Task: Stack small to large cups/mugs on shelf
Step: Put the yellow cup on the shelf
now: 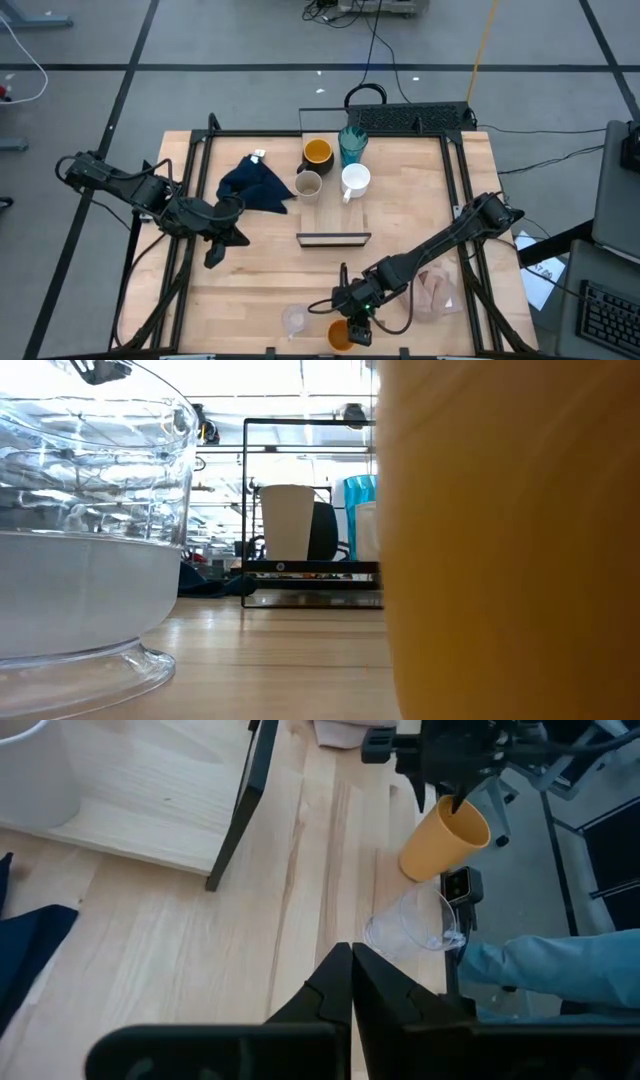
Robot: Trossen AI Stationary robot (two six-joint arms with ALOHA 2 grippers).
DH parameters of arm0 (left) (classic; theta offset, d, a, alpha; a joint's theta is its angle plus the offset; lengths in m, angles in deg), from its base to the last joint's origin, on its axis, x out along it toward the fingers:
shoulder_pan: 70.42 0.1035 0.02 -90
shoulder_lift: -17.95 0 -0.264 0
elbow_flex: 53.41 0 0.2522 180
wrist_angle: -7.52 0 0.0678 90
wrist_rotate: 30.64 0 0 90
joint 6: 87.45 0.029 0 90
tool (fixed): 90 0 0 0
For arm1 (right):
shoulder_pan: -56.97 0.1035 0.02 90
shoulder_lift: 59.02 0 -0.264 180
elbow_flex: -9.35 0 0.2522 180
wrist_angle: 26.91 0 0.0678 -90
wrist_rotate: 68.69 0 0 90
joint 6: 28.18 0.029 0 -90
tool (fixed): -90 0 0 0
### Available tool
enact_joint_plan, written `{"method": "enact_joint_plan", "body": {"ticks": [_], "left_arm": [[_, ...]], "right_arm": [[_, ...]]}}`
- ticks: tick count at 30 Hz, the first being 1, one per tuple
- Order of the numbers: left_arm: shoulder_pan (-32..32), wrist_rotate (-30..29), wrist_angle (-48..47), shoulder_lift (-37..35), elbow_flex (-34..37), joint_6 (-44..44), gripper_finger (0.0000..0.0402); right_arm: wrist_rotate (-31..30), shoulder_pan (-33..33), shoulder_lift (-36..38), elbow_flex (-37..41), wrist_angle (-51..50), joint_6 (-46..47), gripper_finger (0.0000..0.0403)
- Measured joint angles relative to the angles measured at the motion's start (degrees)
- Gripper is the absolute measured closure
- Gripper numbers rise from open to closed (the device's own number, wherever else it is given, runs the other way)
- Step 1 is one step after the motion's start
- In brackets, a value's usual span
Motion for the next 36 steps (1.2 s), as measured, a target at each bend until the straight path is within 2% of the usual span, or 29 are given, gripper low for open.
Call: {"method": "enact_joint_plan", "body": {"ticks": [4, 7, 9, 12, 13, 20, 26, 30, 36], "left_arm": [[0.0, 0.7, 0.0, 0.0, 0.0, -0.8, 0.0392], [0.0, 1.5, 0.0, 0.0, 0.0, -0.8, 0.0392], [0.0, 1.6, 0.1, 0.0, 0.0, -0.8, 0.0392], [0.0, 1.6, 0.1, 0.0, 0.0, -0.8, 0.0392], [0.0, 1.6, 0.1, 0.0, 0.0, -0.8, 0.0392], [0.1, 0.5, 0.1, 0.0, 0.0, -0.3, 0.0392], [0.9, -1.7, 0.6, 0.0, 0.0, 0.0, 0.0384], [2.1, 0.8, 0.9, 0.0, 0.0, -0.2, 0.034], [3.7, 2.5, 2.1, 0.0, 0.0, -3.7, 0.0216]], "right_arm": [[1.2, 0.0, 0.0, 2.1, 3.4, 2.1, 0.024], [1.4, 0.0, 0.0, 2.6, 4.0, 2.9, 0.026], [1.4, -0.1, 0.0, 2.7, 4.0, 2.9, 0.0293], [1.5, -0.3, 0.0, 2.6, 4.0, 2.2, 0.0372], [1.4, -0.4, 0.0, 2.6, 4.0, 1.5, 0.0386], [1.0, -1.0, 0.0, 2.6, 3.7, 1.3, 0.04], [-2.1, -2.7, 2.3, 2.6, 3.4, 0.9, 0.0401], [-5.6, -4.5, 6.1, 2.6, 1.5, -0.1, 0.0401], [-10.4, -7.3, 14.0, 2.6, -1.3, -2.0, 0.0402]]}}
